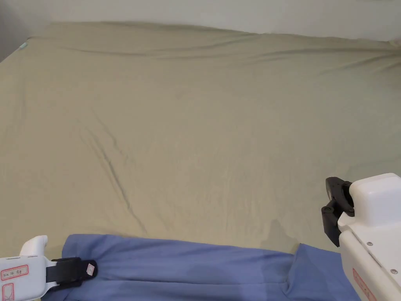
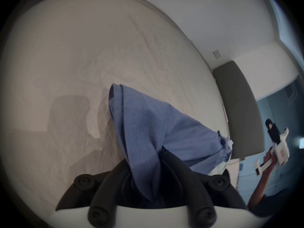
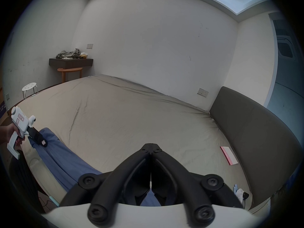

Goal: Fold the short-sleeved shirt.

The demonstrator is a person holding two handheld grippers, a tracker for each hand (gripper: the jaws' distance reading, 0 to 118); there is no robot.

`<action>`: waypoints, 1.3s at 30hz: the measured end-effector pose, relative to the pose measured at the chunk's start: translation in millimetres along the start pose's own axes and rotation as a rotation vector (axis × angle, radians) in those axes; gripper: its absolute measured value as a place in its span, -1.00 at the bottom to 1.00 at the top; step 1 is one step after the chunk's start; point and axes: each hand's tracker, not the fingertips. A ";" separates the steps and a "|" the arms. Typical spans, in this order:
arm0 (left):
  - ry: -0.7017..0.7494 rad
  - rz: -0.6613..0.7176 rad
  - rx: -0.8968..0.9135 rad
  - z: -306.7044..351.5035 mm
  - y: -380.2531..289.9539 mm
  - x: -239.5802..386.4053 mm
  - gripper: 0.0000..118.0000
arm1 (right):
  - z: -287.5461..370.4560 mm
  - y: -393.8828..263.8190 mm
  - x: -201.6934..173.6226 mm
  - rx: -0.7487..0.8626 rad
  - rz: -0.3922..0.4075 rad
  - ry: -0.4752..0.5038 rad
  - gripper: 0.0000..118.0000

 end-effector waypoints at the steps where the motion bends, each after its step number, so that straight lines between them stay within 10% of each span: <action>1: 0.008 -0.016 0.001 2.8 0.5 1.2 -0.86 | 0.3 0.5 0.2 0.000 0.000 -0.001 -0.96; 13: 0.118 0.061 0.114 58.5 17.7 -31.3 -0.94 | 5.3 2.3 2.6 0.001 -0.006 -0.009 -0.96; 39: -0.044 -0.416 -0.059 -26.5 -0.8 192.6 -1.00 | 29.1 -7.6 36.6 0.033 -0.091 -0.027 -0.96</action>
